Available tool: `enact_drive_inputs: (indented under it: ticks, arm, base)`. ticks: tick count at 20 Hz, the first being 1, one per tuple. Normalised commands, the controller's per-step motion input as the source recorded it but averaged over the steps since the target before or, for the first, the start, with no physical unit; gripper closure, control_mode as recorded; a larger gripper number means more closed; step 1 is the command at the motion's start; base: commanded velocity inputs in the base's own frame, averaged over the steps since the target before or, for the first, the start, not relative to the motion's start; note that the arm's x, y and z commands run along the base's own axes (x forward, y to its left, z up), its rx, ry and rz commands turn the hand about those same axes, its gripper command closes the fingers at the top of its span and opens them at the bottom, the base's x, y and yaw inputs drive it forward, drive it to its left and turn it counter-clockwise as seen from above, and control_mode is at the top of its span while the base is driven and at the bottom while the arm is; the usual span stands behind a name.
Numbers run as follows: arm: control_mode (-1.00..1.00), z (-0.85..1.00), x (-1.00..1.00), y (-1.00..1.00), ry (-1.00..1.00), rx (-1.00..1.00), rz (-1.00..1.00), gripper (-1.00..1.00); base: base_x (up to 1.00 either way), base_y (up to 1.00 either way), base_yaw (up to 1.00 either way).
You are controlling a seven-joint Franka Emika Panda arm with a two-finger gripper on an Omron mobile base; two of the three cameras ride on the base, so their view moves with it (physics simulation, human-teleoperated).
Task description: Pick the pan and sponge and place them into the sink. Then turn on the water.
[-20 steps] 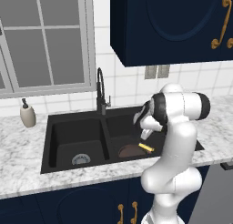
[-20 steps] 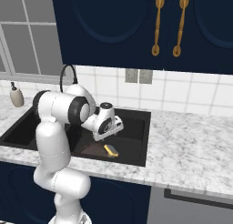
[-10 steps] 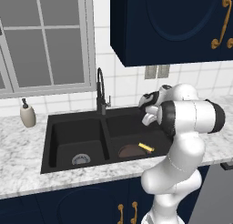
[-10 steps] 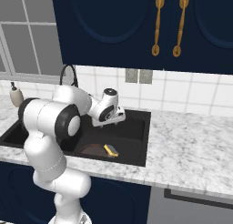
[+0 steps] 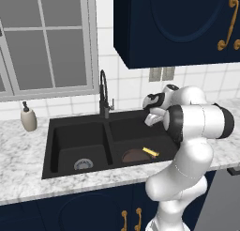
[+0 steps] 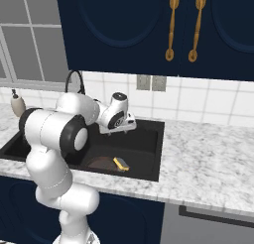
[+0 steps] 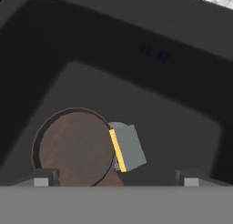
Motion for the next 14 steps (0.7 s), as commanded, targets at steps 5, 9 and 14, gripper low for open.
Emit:
enact_drive_inputs:
  ticks: [5, 9, 14]
  arm:
    - [-1.0, 0.11, 0.07, 0.45, -0.15, 0.26, -0.35, -1.0]
    - [-1.0, 0.08, 0.15, 0.6, -0.09, 0.26, -0.41, -1.0]
    - [-1.0, 0.02, 0.23, 0.31, 0.01, 0.23, -0.33, -1.0]
  base:
    - [0.0, 0.0, 0.0]
    - [0.0, 0.0, 0.0]
    - [0.0, 0.0, 0.0]
